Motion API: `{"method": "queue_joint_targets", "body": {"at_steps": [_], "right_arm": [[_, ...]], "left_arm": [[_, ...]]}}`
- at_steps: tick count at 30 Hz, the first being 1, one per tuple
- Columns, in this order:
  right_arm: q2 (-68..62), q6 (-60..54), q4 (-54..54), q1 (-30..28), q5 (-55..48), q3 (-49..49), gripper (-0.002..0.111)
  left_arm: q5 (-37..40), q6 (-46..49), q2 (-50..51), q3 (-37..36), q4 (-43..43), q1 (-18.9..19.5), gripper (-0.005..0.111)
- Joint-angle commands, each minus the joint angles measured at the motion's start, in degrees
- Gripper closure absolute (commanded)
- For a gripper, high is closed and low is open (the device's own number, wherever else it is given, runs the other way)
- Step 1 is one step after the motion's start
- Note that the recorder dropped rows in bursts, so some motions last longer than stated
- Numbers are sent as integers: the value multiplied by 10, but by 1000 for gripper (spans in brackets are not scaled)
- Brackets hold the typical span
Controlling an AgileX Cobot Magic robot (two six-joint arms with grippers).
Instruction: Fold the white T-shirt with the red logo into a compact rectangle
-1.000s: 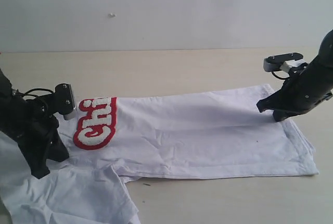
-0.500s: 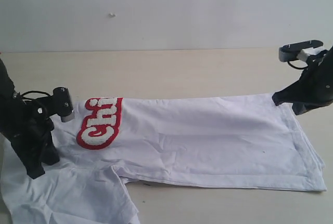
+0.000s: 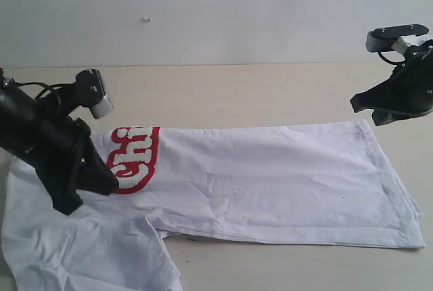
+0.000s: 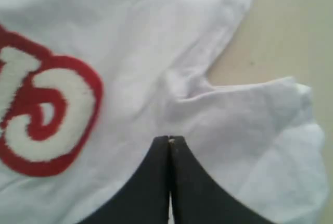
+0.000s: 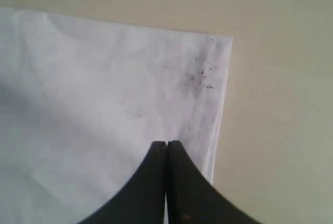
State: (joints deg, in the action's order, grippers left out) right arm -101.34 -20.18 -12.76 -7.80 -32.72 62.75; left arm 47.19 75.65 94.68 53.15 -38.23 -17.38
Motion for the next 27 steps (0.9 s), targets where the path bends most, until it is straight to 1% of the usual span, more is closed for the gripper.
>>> {"method": "queue_joint_targets", "body": {"at_steps": [1, 3, 4, 6, 8, 12, 15, 18, 21, 27], "right_arm": [[20, -8, -10, -2, -9, 0, 108], [22, -33, -18, 5, -28, 0, 108], [22, -50, -18, 12, -42, 0, 108], [19, -68, -17, 29, -60, 0, 108], [12, -68, -15, 47, -61, 0, 108], [-8, -68, 11, 72, -60, 0, 108], [-22, -68, 14, 75, -53, 0, 108], [-29, -66, 14, 75, -39, 0, 108], [-29, -66, 14, 75, -30, 1, 108], [-29, -66, 14, 75, -24, 2, 108]], "left_arm": [[-19, -103, -52, -51, 81, -99, 107], [-30, -145, -69, -76, 116, -153, 107], [-40, -158, -74, -90, 120, -178, 105], [-68, -175, -80, -117, 112, -221, 97], [-111, -180, -81, -141, 110, -259, 84], [-190, -220, -73, -177, 111, -309, 64], [-236, -263, -56, -197, 122, -329, 58], [-255, -270, -40, -206, 154, -339, 55], [-269, -294, -23, -206, 155, -339, 55], [-275, -309, 8, -206, 158, -339, 56]]}}
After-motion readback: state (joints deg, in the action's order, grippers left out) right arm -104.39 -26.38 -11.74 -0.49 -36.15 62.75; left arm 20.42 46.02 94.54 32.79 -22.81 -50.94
